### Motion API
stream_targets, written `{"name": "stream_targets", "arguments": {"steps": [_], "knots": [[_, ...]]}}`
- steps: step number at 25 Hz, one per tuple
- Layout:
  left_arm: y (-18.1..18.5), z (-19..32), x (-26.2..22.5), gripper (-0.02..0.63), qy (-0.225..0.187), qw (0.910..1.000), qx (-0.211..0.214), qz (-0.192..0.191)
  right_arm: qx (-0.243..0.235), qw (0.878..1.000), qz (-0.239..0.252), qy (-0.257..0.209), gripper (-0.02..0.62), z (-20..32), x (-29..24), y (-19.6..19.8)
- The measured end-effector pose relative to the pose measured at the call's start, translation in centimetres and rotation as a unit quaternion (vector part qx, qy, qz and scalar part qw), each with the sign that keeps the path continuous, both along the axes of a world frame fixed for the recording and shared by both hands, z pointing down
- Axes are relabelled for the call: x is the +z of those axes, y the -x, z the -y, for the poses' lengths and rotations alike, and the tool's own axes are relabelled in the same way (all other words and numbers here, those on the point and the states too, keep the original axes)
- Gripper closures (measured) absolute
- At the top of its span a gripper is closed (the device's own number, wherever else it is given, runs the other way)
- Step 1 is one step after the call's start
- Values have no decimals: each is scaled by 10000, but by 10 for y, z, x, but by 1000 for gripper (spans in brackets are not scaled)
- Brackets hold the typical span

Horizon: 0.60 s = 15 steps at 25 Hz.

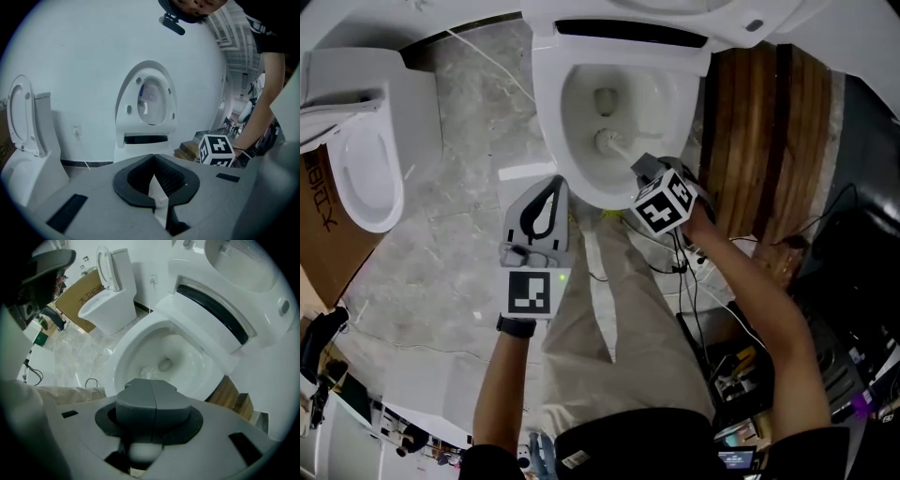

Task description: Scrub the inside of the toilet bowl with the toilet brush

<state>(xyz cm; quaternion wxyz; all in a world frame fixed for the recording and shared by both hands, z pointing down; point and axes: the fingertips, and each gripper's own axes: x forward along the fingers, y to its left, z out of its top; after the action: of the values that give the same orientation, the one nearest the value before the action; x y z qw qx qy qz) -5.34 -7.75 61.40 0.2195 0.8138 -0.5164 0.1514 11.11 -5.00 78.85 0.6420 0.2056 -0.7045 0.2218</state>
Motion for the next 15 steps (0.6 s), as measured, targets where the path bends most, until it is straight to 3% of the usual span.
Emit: {"name": "stream_targets", "arguments": {"steps": [4, 7, 9, 12, 15], "knots": [[7, -5, 4, 588, 23, 10000, -81, -16, -1127, 9926, -218, -404, 436, 15, 3, 12], [14, -7, 12, 588, 94, 9998, -174, 9, -2118, 9705, -738, -879, 436, 39, 22, 11], [17, -8, 15, 588, 100, 9997, -228, 11, -2602, 9560, -989, -928, 436, 49, 39, 12], [18, -9, 17, 588, 81, 9995, -300, -36, -2894, 9480, -1000, -866, 434, 50, 58, 23], [20, -13, 19, 588, 145, 9991, -391, -111, -2660, 9573, -731, -863, 436, 54, 64, 41]]}}
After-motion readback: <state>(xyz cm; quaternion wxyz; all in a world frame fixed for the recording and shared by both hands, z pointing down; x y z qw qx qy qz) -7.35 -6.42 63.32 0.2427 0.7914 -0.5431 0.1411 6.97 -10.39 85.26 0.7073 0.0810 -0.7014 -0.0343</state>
